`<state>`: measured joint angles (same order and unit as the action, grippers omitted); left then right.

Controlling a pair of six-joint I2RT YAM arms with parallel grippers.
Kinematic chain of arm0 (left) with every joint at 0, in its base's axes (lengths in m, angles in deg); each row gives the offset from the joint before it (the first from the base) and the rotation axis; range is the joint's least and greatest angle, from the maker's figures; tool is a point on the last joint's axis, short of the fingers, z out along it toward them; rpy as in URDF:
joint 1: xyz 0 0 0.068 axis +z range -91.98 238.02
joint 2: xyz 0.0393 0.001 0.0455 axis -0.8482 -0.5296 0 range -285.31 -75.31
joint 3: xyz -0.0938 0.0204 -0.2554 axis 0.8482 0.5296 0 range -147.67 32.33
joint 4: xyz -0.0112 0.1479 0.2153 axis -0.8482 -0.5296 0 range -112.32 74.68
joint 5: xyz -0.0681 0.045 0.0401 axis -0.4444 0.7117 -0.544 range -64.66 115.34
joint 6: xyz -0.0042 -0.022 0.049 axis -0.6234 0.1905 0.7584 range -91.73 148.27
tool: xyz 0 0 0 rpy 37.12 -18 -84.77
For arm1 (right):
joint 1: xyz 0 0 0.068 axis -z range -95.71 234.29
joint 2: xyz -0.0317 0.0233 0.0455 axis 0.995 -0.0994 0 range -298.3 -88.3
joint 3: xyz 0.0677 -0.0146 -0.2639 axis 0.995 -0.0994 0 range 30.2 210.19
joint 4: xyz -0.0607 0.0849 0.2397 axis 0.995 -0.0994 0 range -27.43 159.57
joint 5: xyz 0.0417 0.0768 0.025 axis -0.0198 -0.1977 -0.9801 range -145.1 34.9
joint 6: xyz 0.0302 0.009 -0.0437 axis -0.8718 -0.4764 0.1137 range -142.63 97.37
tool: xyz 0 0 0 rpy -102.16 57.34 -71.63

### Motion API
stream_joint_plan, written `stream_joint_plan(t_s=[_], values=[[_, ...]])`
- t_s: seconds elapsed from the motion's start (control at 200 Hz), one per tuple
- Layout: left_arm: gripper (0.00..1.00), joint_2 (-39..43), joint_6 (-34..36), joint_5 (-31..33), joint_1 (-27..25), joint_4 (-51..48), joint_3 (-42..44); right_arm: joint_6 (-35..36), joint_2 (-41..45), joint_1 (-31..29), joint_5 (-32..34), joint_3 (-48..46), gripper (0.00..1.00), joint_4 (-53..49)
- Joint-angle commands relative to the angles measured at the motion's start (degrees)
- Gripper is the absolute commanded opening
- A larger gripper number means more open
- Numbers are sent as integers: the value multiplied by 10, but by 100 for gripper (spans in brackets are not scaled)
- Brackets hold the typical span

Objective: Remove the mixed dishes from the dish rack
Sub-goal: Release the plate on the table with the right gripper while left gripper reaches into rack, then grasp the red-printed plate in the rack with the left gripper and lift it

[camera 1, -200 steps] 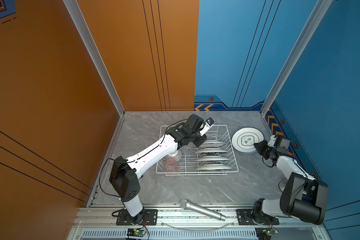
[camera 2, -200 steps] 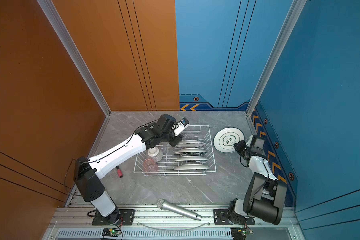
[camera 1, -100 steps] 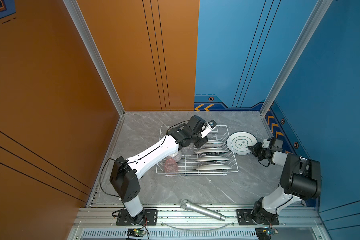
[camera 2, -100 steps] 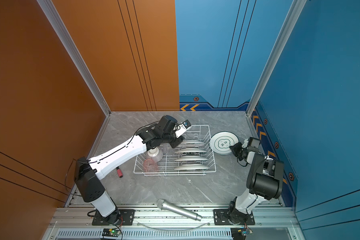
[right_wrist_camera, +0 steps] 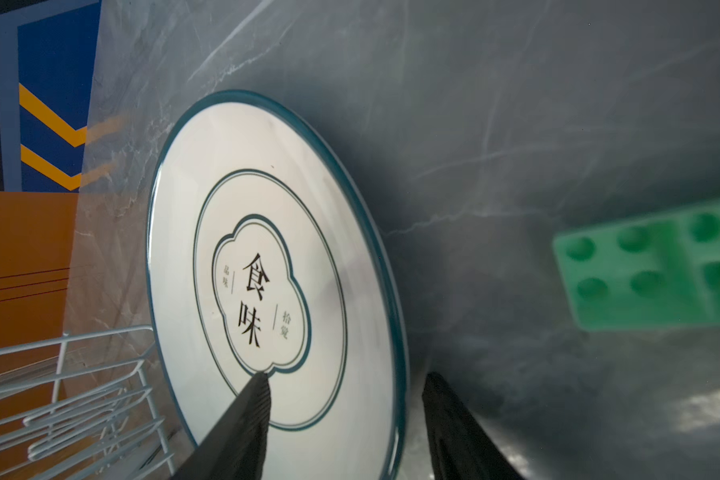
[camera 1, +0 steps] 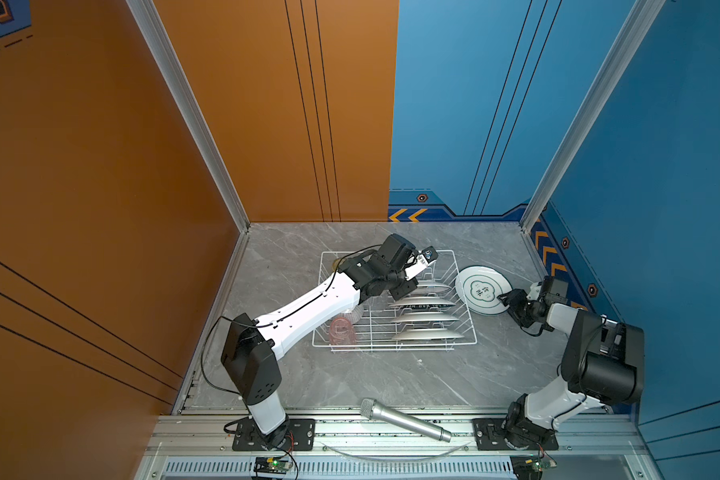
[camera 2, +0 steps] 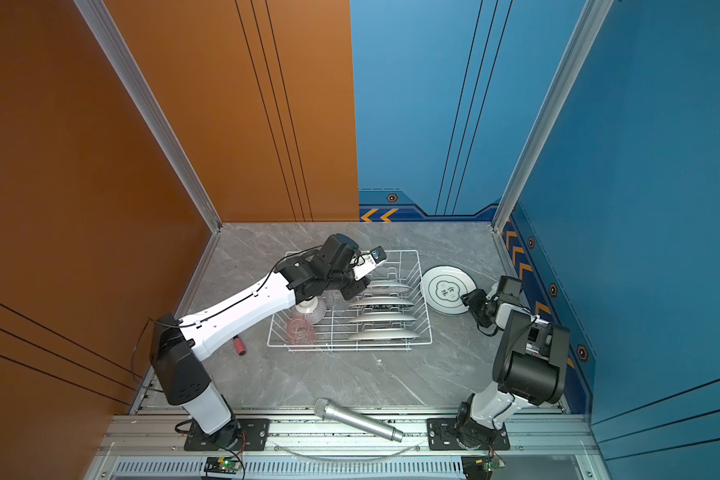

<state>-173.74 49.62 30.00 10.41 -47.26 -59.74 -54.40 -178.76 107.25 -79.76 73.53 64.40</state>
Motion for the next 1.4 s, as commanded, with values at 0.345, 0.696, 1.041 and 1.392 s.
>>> stream_joint_plan(t_s=[0.345, 0.696, 1.041, 1.392], values=[[46, -73, 63, 38, -37, -53, -65, 82, 241, -17, 130, 69, 78, -202], [41, -157, 111, 106, -41, -69, -142, 71, 289, -64, 129, 89, 78, -207], [9, -178, 136, 132, -43, -70, -177, 68, 307, -66, 125, 79, 77, -198], [0, -176, 128, 160, -39, -69, -199, 64, 315, -85, 108, 73, 76, -184]])
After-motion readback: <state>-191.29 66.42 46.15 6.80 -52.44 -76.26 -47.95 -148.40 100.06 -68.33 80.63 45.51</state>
